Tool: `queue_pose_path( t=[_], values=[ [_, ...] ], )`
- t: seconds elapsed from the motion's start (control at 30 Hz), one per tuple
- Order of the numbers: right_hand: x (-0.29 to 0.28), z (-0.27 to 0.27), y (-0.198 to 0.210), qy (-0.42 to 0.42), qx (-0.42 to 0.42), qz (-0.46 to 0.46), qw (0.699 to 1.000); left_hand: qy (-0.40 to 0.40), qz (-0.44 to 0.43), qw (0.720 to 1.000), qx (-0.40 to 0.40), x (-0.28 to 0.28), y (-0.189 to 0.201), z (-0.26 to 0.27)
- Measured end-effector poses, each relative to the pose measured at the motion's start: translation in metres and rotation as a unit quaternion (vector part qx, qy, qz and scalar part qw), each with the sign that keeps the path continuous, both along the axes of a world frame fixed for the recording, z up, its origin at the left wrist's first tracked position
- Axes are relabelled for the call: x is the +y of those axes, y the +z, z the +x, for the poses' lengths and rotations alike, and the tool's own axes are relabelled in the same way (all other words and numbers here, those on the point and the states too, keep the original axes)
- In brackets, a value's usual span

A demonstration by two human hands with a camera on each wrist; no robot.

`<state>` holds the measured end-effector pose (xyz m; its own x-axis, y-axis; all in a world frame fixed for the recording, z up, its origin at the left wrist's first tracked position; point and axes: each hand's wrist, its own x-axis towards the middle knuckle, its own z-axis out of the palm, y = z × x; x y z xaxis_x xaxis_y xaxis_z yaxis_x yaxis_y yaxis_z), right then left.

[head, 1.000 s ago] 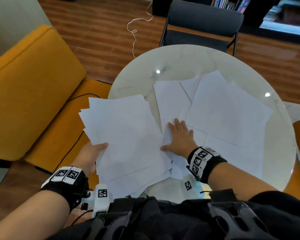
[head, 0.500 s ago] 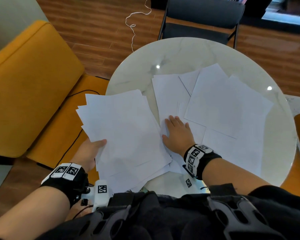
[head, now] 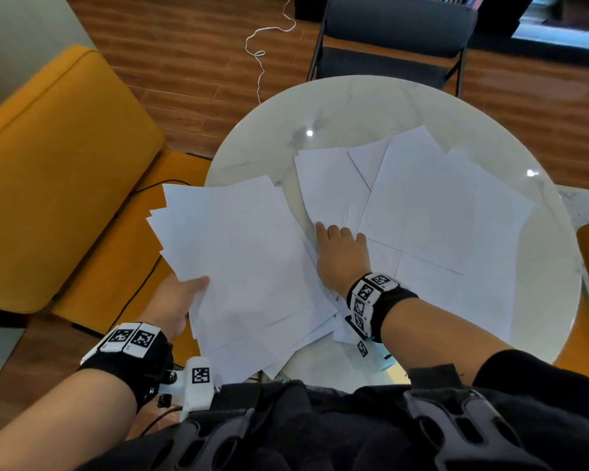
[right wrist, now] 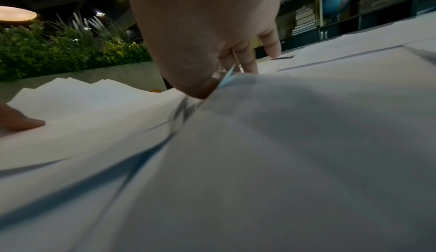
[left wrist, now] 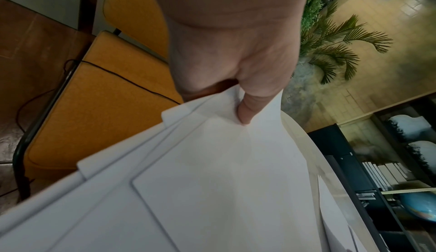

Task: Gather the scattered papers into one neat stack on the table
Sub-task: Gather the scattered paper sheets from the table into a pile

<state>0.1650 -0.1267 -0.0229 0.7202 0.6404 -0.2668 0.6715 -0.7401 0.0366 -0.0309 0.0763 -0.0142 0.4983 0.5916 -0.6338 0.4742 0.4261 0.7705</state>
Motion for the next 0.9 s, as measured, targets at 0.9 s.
queue_pose_path(
  t=[0.9],
  values=[
    [0.007,-0.066,0.045,0.148,0.299,0.147,0.931,-0.088,-0.108,0.988,-0.065,-0.023,0.004,0.039]
  ],
)
